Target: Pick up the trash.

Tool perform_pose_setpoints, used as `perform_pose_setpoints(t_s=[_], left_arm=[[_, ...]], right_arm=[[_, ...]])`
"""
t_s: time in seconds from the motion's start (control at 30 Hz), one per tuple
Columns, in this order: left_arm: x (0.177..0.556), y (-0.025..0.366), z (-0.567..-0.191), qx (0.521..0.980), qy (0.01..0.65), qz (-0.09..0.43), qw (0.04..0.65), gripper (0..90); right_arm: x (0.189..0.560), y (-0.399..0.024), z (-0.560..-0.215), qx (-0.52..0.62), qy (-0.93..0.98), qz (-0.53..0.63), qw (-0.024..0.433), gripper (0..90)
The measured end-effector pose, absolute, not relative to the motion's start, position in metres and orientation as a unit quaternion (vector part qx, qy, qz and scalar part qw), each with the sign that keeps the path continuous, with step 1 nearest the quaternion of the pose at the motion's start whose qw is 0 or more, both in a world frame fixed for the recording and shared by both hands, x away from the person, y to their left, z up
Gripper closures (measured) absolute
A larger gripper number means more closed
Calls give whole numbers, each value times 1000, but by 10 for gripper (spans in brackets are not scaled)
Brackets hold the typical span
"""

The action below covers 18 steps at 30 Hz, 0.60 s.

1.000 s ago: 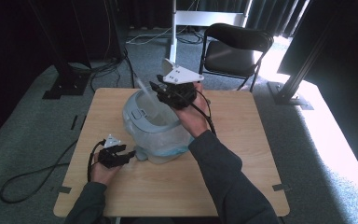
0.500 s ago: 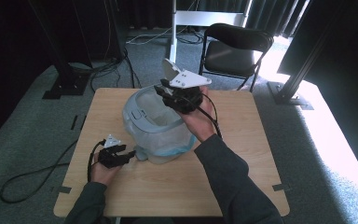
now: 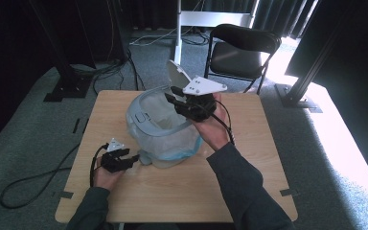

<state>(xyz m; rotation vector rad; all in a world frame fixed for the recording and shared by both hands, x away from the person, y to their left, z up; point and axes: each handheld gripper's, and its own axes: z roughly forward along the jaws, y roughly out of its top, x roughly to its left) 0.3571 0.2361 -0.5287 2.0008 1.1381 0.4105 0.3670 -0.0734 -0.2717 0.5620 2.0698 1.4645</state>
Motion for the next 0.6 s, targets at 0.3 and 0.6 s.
perform_pose_setpoints(t_s=[0.3,0.6], left_arm=[[357,236,-529,787,449,162,392,439],[357,236,-529,786,449,162,392,439]], right_arm=[[363,-84,-279,205,775,535,268,691],[364,-99,-286,211,778,530,264,700]])
